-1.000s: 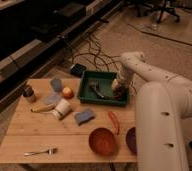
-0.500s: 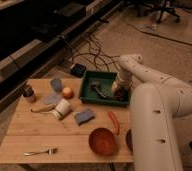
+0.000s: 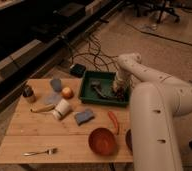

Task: Place grapes in red bowl

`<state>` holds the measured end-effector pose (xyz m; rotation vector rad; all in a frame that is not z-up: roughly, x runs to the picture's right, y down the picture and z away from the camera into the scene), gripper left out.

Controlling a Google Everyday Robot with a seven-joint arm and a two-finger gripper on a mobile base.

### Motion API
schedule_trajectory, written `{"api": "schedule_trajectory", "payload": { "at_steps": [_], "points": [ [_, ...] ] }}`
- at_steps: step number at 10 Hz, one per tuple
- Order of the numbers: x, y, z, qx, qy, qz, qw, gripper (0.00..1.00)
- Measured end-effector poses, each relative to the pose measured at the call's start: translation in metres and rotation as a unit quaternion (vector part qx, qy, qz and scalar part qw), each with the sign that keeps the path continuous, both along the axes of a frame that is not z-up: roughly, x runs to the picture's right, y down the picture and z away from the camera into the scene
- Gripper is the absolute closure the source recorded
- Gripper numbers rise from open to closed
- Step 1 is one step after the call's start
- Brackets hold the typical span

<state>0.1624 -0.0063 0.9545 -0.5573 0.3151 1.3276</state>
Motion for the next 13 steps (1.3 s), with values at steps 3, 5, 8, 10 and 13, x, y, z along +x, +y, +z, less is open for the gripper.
{"api": "schedule_trajectory", "payload": {
  "at_steps": [3, 5, 8, 10, 13],
  "points": [
    [-0.01, -0.018, -0.019, 0.017, -0.001, 0.026, 0.9995, 1.0],
    [-0.019, -0.039, -0.046, 0.04, -0.008, 0.047, 0.9981, 1.0],
    [-0.034, -0.063, -0.083, 0.071, -0.02, 0.061, 0.9953, 1.0],
    [-0.048, -0.071, -0.106, 0.078, -0.035, 0.068, 0.994, 1.0],
    [-0.069, -0.063, -0.151, 0.076, -0.045, 0.068, 0.9938, 1.0]
  ]
}}
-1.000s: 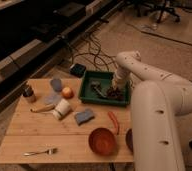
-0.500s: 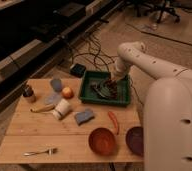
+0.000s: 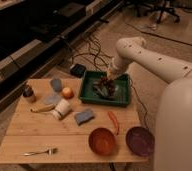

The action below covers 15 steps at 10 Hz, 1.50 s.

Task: Place grapes in red bowl

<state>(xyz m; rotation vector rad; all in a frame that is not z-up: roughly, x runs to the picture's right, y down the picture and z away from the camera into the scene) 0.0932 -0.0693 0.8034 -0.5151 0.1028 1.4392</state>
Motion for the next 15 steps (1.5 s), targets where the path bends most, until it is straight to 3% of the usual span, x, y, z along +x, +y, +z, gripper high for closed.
{"api": "schedule_trajectory", "payload": {
  "at_steps": [2, 5, 10, 12, 15],
  "points": [
    [-0.017, 0.009, -0.031, -0.008, -0.013, -0.01, 0.9998, 1.0],
    [-0.049, 0.04, -0.073, -0.027, -0.029, -0.039, 0.9985, 1.0],
    [-0.079, 0.085, -0.116, -0.06, -0.062, -0.077, 0.9933, 1.0],
    [-0.083, 0.098, -0.132, -0.072, -0.083, -0.076, 0.991, 1.0],
    [-0.079, 0.115, -0.146, -0.094, -0.127, -0.053, 0.9859, 1.0]
  ]
}}
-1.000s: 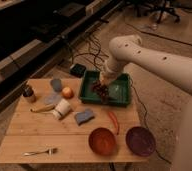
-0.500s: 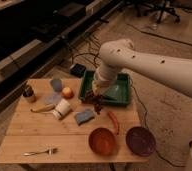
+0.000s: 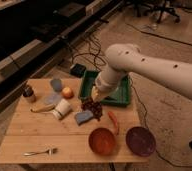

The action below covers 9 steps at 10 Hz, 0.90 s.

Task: Place grapes in red bowl

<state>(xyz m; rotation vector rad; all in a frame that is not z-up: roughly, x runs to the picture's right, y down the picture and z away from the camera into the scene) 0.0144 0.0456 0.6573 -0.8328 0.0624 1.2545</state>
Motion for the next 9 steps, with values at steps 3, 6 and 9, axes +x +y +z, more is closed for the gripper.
{"api": "schedule_trajectory", "payload": {
  "at_steps": [3, 6, 9],
  "points": [
    [0.005, 0.015, -0.012, -0.023, -0.029, 0.014, 0.9992, 1.0],
    [0.006, 0.037, -0.026, -0.05, -0.034, 0.004, 0.9981, 1.0],
    [0.02, 0.056, -0.035, -0.079, -0.027, 0.01, 0.9964, 1.0]
  ]
}}
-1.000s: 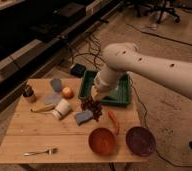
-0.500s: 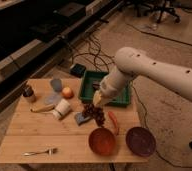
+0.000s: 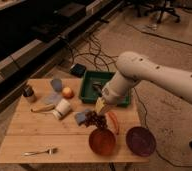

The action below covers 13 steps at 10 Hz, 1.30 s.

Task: Place grapes in red bowl

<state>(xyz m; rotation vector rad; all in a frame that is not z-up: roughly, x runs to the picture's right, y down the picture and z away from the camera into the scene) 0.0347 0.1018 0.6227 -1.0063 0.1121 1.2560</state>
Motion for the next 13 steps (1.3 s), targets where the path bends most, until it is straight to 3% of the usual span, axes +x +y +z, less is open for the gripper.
{"api": "schedule_trajectory", "payload": {
  "at_steps": [4, 6, 10, 12, 13],
  "points": [
    [0.007, 0.023, -0.005, -0.024, -0.007, -0.006, 0.9997, 0.98],
    [0.008, 0.042, -0.006, -0.037, -0.014, -0.017, 0.9991, 0.76],
    [0.01, 0.048, 0.0, -0.041, -0.014, -0.012, 0.999, 0.38],
    [0.014, 0.061, 0.011, -0.057, -0.007, -0.008, 0.9983, 0.22],
    [0.015, 0.067, 0.016, -0.066, -0.004, -0.006, 0.9978, 0.2]
  ]
}}
